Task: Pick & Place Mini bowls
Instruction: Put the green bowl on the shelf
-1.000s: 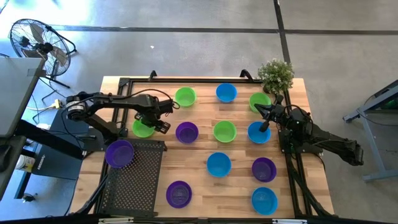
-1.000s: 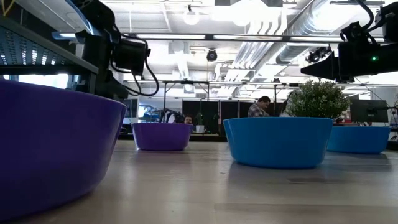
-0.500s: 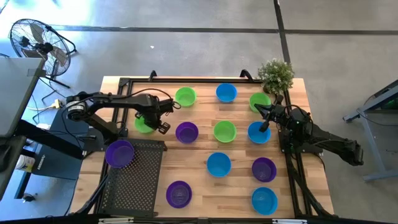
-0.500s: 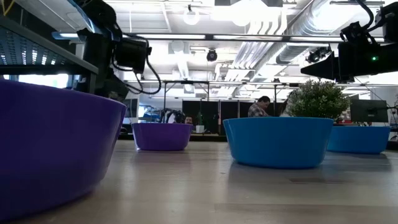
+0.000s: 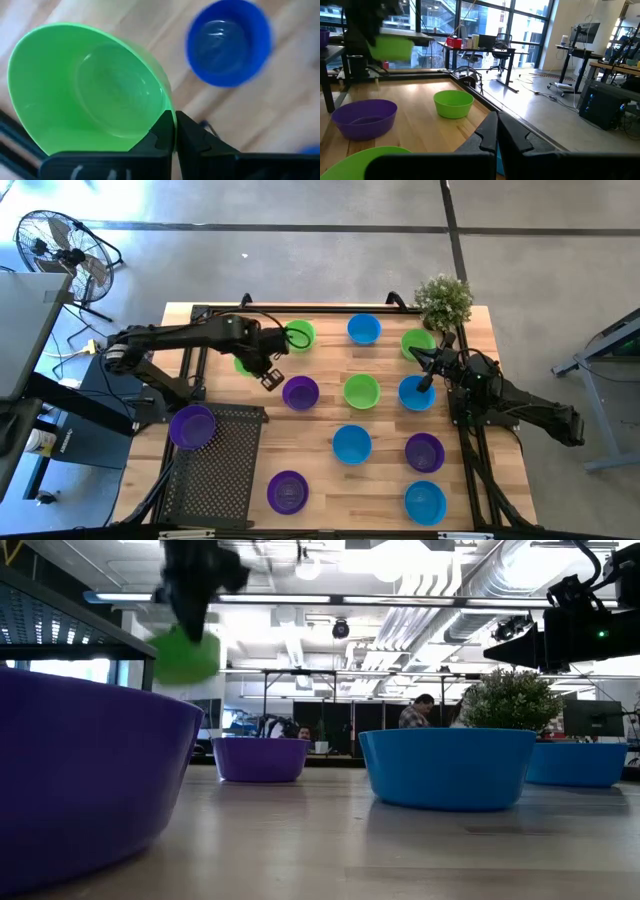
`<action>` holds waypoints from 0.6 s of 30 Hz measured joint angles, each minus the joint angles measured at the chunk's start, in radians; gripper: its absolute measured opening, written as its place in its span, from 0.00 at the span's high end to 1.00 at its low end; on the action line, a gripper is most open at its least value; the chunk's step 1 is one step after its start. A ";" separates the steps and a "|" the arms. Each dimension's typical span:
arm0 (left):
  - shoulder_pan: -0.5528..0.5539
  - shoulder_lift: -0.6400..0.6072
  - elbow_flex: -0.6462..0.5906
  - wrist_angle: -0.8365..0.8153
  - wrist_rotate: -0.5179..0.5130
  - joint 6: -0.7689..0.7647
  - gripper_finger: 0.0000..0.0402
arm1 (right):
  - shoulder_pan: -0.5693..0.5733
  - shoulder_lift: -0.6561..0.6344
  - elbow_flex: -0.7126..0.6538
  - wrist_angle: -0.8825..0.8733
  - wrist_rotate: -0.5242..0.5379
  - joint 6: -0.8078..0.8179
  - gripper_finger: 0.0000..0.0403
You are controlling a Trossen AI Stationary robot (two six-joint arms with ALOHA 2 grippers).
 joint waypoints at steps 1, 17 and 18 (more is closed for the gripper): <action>-0.031 0.000 0.045 -0.030 -0.008 0.000 0.99 | 0.000 0.000 0.000 0.000 0.000 0.000 1.00; -0.631 0.005 0.289 -0.169 -0.010 -0.190 1.00 | 0.000 0.000 0.000 0.000 0.000 0.000 1.00; -0.669 0.013 0.290 -0.184 -0.003 -0.221 1.00 | 0.000 0.000 0.000 0.000 0.000 0.000 1.00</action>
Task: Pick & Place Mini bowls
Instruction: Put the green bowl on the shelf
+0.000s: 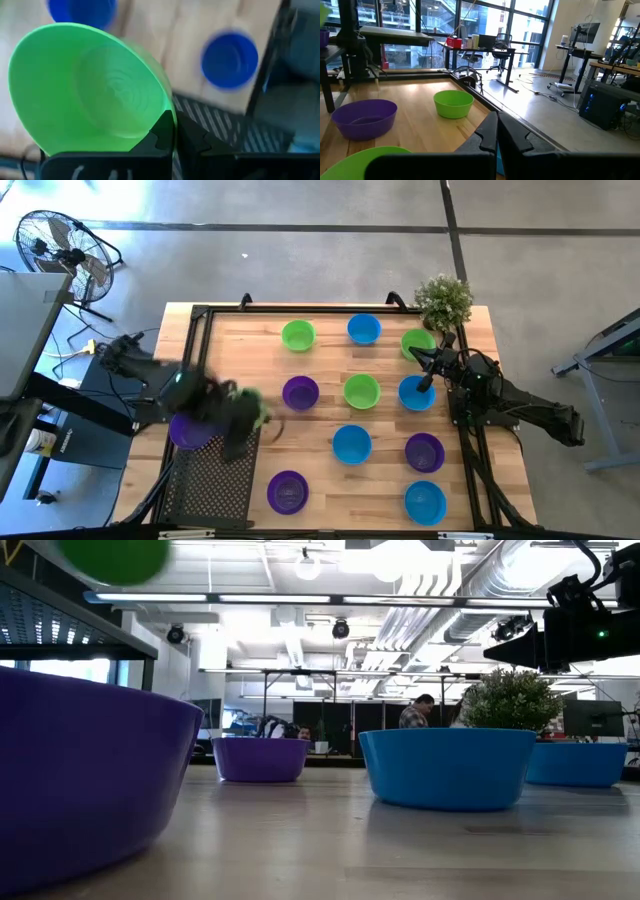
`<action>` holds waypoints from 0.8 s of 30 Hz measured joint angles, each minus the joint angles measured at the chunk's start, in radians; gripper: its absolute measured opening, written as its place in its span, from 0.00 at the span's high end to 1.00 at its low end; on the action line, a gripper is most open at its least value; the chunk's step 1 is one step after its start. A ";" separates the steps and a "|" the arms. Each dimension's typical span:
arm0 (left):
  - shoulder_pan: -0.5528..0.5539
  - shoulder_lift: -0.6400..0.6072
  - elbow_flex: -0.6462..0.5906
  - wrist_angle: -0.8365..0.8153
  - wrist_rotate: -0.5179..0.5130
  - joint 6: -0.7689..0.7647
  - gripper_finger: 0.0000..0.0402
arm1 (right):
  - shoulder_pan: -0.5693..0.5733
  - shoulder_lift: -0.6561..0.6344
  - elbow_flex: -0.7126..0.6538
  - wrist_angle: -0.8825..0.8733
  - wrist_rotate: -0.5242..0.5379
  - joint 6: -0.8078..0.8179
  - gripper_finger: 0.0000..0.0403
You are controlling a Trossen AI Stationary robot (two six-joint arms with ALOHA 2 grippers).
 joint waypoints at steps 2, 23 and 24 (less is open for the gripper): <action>-0.077 0.021 0.000 -0.017 0.027 -0.063 1.00 | 0.000 0.000 0.000 0.000 0.000 0.000 1.00; -0.556 0.326 0.158 -0.040 0.186 -0.564 1.00 | 0.000 0.000 0.000 0.000 0.000 0.000 1.00; -0.562 0.336 0.158 -0.040 0.182 -0.566 1.00 | 0.000 0.000 0.000 0.000 0.000 0.000 1.00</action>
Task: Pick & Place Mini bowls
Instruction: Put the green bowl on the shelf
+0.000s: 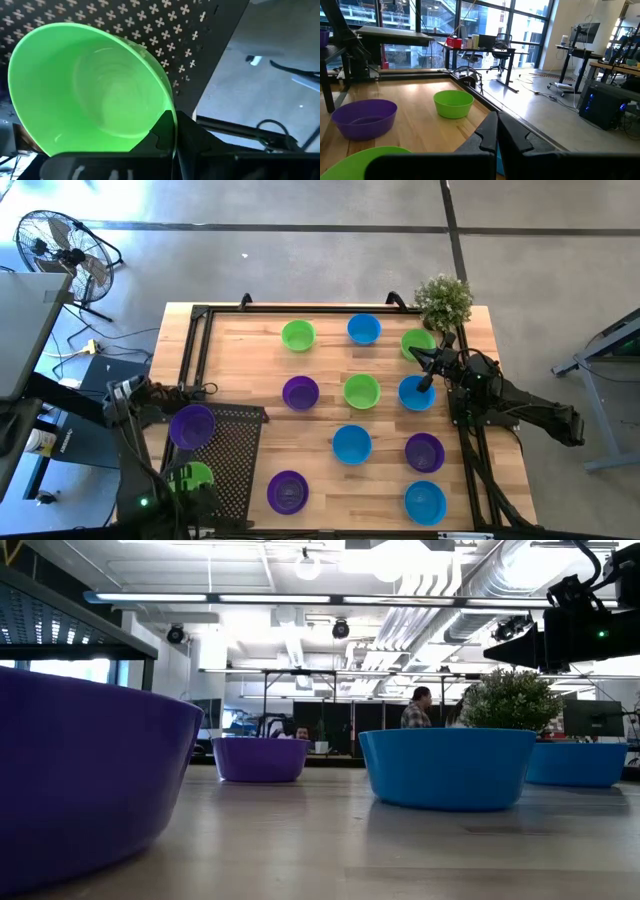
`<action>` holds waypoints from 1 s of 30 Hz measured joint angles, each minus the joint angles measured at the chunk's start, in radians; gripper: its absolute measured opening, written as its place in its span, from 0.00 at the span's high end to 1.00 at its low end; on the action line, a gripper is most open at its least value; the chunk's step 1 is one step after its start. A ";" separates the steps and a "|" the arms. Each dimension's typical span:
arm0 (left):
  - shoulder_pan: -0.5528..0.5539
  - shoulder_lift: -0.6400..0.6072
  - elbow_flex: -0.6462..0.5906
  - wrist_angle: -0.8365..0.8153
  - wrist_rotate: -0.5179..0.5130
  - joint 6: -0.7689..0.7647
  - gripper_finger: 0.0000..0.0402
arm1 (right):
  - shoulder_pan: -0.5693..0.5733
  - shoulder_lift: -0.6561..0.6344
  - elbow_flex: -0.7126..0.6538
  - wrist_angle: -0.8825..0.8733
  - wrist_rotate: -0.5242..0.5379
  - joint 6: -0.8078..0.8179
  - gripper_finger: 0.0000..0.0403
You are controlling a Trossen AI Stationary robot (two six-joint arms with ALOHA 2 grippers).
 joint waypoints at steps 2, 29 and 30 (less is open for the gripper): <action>-0.013 0.015 0.000 0.001 -0.010 -0.008 1.00 | 0.000 0.000 0.000 0.000 0.000 0.000 1.00; -0.019 0.062 -0.008 0.000 0.026 -0.051 1.00 | 0.000 0.000 0.000 0.000 0.000 0.000 1.00; -0.019 0.062 -0.008 -0.001 0.030 -0.053 1.00 | 0.000 0.000 0.000 0.000 0.000 0.000 1.00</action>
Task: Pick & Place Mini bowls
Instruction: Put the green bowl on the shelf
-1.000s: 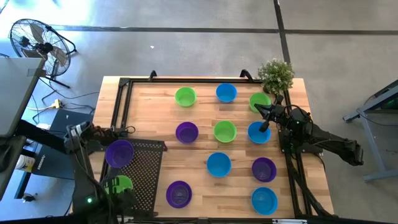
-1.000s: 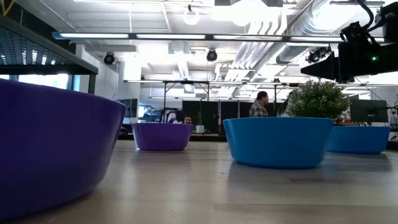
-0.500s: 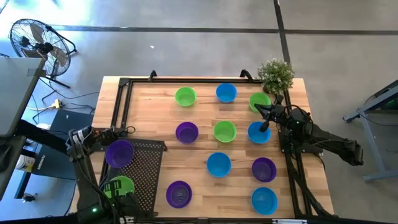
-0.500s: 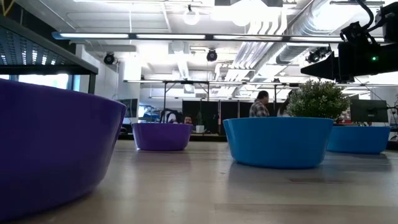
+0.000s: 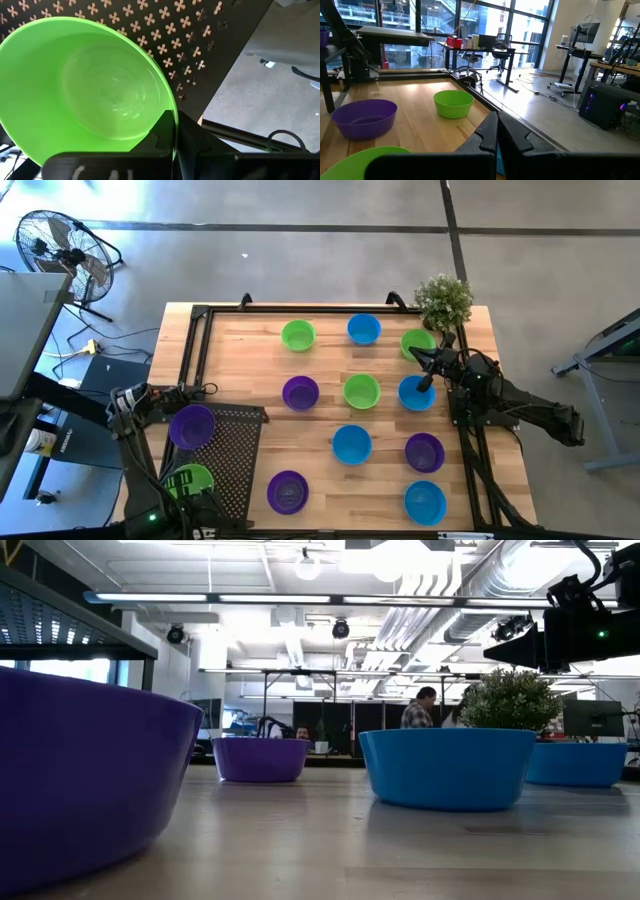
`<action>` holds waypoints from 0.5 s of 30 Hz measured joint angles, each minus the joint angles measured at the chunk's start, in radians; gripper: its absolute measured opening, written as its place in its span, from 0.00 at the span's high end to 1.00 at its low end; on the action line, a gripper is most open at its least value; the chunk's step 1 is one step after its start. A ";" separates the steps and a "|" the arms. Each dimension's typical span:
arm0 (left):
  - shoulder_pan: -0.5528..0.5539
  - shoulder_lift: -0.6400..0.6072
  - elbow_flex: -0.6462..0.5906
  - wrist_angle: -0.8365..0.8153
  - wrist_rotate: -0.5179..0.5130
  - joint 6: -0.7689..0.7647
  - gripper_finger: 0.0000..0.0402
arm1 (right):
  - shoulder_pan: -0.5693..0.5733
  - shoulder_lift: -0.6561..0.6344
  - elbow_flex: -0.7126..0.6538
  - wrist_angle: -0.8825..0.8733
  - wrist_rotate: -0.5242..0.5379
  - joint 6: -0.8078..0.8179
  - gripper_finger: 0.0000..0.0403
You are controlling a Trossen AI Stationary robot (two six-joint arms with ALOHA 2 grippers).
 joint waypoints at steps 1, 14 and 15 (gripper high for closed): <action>0.000 0.000 0.000 0.000 0.001 -0.002 1.00 | 0.000 0.000 0.000 0.000 0.000 0.000 1.00; 0.000 0.000 -0.001 0.001 -0.004 -0.008 1.00 | 0.000 0.000 0.000 0.000 0.000 0.000 1.00; 0.000 0.000 -0.001 0.001 -0.004 -0.010 1.00 | 0.000 0.000 0.000 0.000 0.000 0.000 1.00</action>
